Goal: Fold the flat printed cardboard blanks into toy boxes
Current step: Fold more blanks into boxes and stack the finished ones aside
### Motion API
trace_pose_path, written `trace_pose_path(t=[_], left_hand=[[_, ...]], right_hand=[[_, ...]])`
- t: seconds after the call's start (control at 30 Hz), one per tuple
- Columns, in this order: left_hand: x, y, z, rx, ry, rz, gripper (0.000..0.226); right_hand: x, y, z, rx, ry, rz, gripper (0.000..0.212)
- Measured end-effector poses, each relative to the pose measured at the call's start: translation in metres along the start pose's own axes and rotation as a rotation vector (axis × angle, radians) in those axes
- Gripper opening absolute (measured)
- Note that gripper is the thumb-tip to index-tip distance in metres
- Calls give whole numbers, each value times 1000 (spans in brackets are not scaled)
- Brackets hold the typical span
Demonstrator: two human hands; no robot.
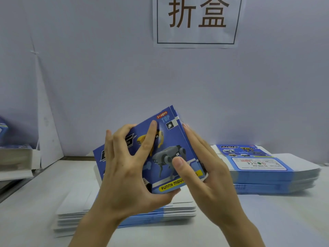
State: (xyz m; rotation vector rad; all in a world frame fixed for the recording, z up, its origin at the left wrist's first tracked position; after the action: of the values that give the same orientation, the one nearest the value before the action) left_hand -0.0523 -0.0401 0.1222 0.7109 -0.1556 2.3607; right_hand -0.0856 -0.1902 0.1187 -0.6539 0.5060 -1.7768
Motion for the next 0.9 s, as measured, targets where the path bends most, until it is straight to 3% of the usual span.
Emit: trace_pose_path(t=[0.3,0.53,0.7,0.8,0.9], left_hand=[[-4,5,-1,-21,4,1,112],[-1,-15,0,-38,-51,15,110],[-5,-16,-1,-175,-77,-65,106],[-6,-16,-1,-224,35,-93,89],[-13,-27,-1,54,129,-153,77]], right_hand=[[2,1,-2,72,32,-131,48],[-12,12,-6,-73,-122,98,66],[-4,20,-3,-245,21,311,70],[13,35,0,-365,173,353,88],[22,47,-2,-399,384,474,100]])
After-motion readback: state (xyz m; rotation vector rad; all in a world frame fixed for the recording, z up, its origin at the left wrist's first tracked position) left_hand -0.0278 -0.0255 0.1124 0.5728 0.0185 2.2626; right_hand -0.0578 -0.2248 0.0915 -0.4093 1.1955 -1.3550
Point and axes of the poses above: each hand's wrist, its own z-axis towards the middle knuckle, its own x-axis out of the back of the hand, y = z × x, the point moved 5 cm from there along z, towards the middle knuckle, and after that the axes turned 5 degrees about z, right-handed, at the moved point
